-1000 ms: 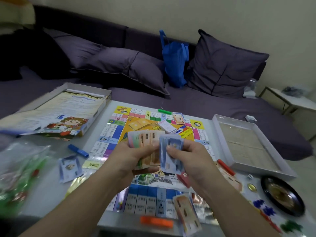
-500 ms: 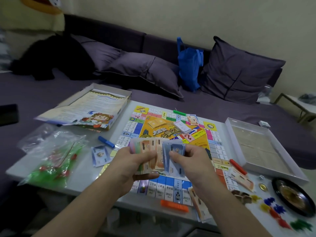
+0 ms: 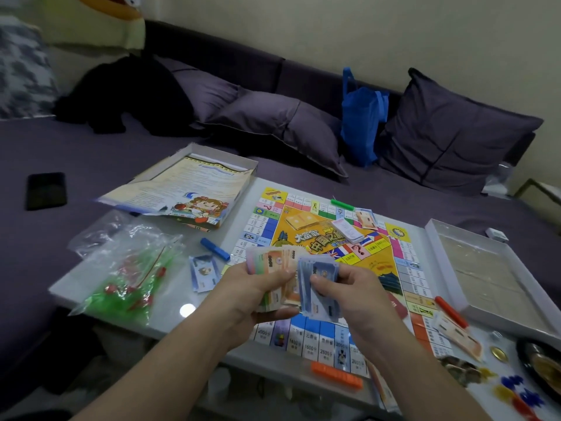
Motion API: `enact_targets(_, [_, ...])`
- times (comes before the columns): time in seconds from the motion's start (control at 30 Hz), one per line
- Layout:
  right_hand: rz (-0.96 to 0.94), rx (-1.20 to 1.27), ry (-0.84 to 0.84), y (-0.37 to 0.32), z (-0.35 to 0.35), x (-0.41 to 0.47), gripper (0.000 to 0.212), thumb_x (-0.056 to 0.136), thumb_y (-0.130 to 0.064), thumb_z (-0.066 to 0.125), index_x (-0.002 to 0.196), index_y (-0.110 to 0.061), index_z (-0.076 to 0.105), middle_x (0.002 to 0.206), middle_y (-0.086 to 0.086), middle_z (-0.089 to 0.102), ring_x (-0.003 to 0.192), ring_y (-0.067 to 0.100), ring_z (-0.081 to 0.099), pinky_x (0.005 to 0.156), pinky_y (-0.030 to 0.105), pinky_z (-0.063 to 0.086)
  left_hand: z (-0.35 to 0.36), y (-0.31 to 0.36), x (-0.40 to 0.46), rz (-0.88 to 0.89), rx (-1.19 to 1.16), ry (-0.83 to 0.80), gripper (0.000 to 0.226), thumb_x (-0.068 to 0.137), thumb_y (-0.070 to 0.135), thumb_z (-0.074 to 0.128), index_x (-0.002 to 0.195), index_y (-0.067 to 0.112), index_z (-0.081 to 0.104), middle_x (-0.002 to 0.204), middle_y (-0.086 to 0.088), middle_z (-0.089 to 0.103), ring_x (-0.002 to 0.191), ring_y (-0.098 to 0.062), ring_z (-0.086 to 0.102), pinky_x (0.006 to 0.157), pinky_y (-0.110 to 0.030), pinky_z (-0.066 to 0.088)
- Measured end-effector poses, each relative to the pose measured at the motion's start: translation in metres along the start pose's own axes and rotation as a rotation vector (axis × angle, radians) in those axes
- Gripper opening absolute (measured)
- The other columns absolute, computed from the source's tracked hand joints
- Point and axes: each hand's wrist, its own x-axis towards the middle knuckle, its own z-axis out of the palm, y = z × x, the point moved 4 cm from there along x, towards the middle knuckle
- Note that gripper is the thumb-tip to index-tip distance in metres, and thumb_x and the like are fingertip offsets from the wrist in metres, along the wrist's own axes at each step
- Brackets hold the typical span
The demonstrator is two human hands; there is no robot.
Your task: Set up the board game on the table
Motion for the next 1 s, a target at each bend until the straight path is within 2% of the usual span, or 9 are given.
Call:
enact_targets(0.1, [0.021, 0.034, 0.0, 0.003, 0.013, 0.006, 0.008, 0.094, -0.008, 0.075, 0.097, -0.012, 0.08, 0.088, 0.012, 0.08, 0.086, 0.034, 0.077, 0.078, 0.052, 0.063, -0.012, 0.003, -0.001, -0.022, -0.012, 0.018, 0.032, 0.086, 0.012, 0.082, 0.114, 0.003, 0.07, 0.095, -0.018, 0.08, 0.082, -0.033, 0.08, 0.056, -0.04, 0.065])
enact_targets(0.23, [0.034, 0.044, 0.013, 0.0, 0.038, 0.019, 0.007, 0.095, -0.006, 0.074, 0.095, -0.009, 0.08, 0.087, 0.012, 0.08, 0.081, 0.033, 0.077, 0.076, 0.054, 0.061, -0.051, 0.023, 0.001, -0.002, -0.108, 0.141, 0.024, 0.087, 0.009, 0.08, 0.107, -0.003, 0.072, 0.094, -0.022, 0.079, 0.082, -0.033, 0.08, 0.057, -0.045, 0.065])
enact_targets(0.33, [0.027, -0.029, -0.031, -0.006, 0.07, 0.03, 0.009, 0.095, -0.008, 0.074, 0.089, -0.011, 0.079, 0.077, 0.006, 0.078, 0.069, 0.023, 0.074, 0.059, 0.038, 0.059, -0.097, 0.047, 0.005, 0.078, -0.162, 0.33, 0.026, 0.088, 0.007, 0.079, 0.109, -0.006, 0.07, 0.092, -0.025, 0.078, 0.08, -0.032, 0.08, 0.053, -0.045, 0.064])
enact_targets(0.4, [0.015, -0.115, -0.099, -0.008, 0.1, 0.035, 0.013, 0.095, -0.009, 0.074, 0.085, -0.015, 0.079, 0.078, 0.006, 0.077, 0.068, 0.021, 0.07, 0.056, 0.031, 0.055, -0.123, 0.058, 0.005, 0.099, -0.186, 0.41, 0.014, 0.095, 0.007, 0.071, 0.105, -0.001, 0.067, 0.097, -0.024, 0.078, 0.08, -0.034, 0.08, 0.055, -0.049, 0.063])
enact_targets(0.53, [0.017, -0.281, -0.227, -0.009, 0.152, 0.047, 0.014, 0.093, -0.013, 0.075, 0.083, -0.023, 0.077, 0.085, -0.001, 0.077, 0.084, 0.017, 0.072, 0.07, 0.034, 0.059, -0.147, 0.063, 0.006, 0.074, -0.21, 0.415, 0.011, 0.104, 0.004, 0.051, 0.112, 0.001, 0.059, 0.106, -0.018, 0.077, 0.087, -0.039, 0.078, 0.051, -0.045, 0.064])
enact_targets(0.6, [-0.007, -0.385, -0.234, -0.006, 0.169, 0.056, 0.005, 0.093, -0.021, 0.076, 0.094, -0.025, 0.078, 0.091, -0.005, 0.075, 0.09, 0.017, 0.07, 0.077, 0.036, 0.059, -0.15, 0.062, 0.006, 0.076, -0.203, 0.415, 0.011, 0.106, 0.002, 0.048, 0.112, 0.0, 0.057, 0.106, -0.018, 0.077, 0.089, -0.04, 0.077, 0.05, -0.044, 0.063])
enact_targets(0.67, [-0.028, -0.438, -0.216, -0.005, 0.177, 0.06, 0.008, 0.093, -0.024, 0.075, 0.089, -0.03, 0.075, 0.091, -0.007, 0.074, 0.09, 0.016, 0.07, 0.082, 0.041, 0.062, -0.149, 0.062, 0.006, 0.073, -0.2, 0.403, 0.009, 0.106, 0.002, 0.049, 0.111, 0.0, 0.056, 0.104, -0.018, 0.078, 0.088, -0.039, 0.077, 0.051, -0.043, 0.063])
enact_targets(0.83, [-0.06, -0.455, -0.159, -0.004, 0.168, 0.053, 0.012, 0.094, -0.018, 0.071, 0.094, -0.028, 0.078, 0.085, -0.008, 0.073, 0.085, 0.015, 0.07, 0.08, 0.044, 0.064, -0.143, 0.064, 0.005, 0.103, -0.189, 0.379, 0.017, 0.104, 0.0, 0.054, 0.119, -0.005, 0.058, 0.096, -0.021, 0.079, 0.079, -0.039, 0.079, 0.05, -0.043, 0.063])
enact_targets(1.0, [-0.062, -0.329, -0.116, -0.012, 0.119, 0.027, 0.012, 0.094, -0.015, 0.07, 0.086, -0.017, 0.079, 0.082, 0.009, 0.075, 0.073, 0.019, 0.067, 0.073, 0.049, 0.062, -0.115, 0.061, -0.002, 0.137, -0.126, 0.273, 0.015, 0.1, -0.006, 0.058, 0.113, -0.01, 0.062, 0.09, -0.023, 0.079, 0.08, -0.038, 0.079, 0.062, -0.055, 0.064])
